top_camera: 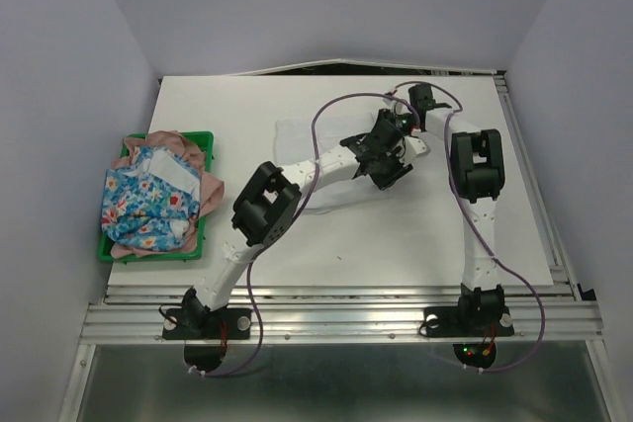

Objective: Fold and stack the skirts
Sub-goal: Flatten the skirt out

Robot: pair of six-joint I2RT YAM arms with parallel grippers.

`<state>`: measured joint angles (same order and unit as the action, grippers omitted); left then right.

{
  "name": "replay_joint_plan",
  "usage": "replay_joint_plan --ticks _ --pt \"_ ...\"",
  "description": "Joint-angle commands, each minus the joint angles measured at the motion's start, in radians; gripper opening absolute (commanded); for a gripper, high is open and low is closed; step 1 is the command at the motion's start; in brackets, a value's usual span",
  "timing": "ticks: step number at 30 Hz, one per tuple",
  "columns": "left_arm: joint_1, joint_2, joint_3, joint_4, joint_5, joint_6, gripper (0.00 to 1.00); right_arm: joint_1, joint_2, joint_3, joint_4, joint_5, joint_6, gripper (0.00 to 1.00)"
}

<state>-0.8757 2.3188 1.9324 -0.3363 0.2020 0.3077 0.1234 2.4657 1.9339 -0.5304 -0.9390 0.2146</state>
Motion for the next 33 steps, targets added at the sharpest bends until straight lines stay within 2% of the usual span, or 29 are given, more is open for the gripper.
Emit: replay_joint_plan --ticks 1,6,12,14,18,26,33 --pt "-0.011 0.004 0.060 0.029 0.008 -0.013 0.47 -0.013 0.049 -0.027 0.000 0.017 0.012 0.35" --pt "-0.011 0.053 0.080 0.023 -0.012 -0.027 0.45 -0.013 0.049 -0.032 0.003 0.011 0.017 0.35" --pt "-0.014 0.047 0.051 0.002 -0.007 -0.012 0.31 -0.022 0.047 -0.038 0.003 0.025 0.009 0.35" --pt "-0.019 0.021 0.033 -0.006 -0.015 0.010 0.26 -0.022 0.049 -0.041 0.003 0.037 0.005 0.35" --pt "-0.025 -0.042 -0.003 -0.033 0.037 0.028 0.00 -0.022 0.055 -0.039 0.001 0.074 0.000 0.34" --pt "-0.097 -0.262 -0.099 -0.069 0.094 0.129 0.00 -0.022 0.076 -0.021 -0.006 0.175 -0.009 0.30" --pt "-0.183 -0.357 -0.206 -0.213 0.105 0.378 0.00 -0.022 0.108 0.023 -0.042 0.236 -0.027 0.30"
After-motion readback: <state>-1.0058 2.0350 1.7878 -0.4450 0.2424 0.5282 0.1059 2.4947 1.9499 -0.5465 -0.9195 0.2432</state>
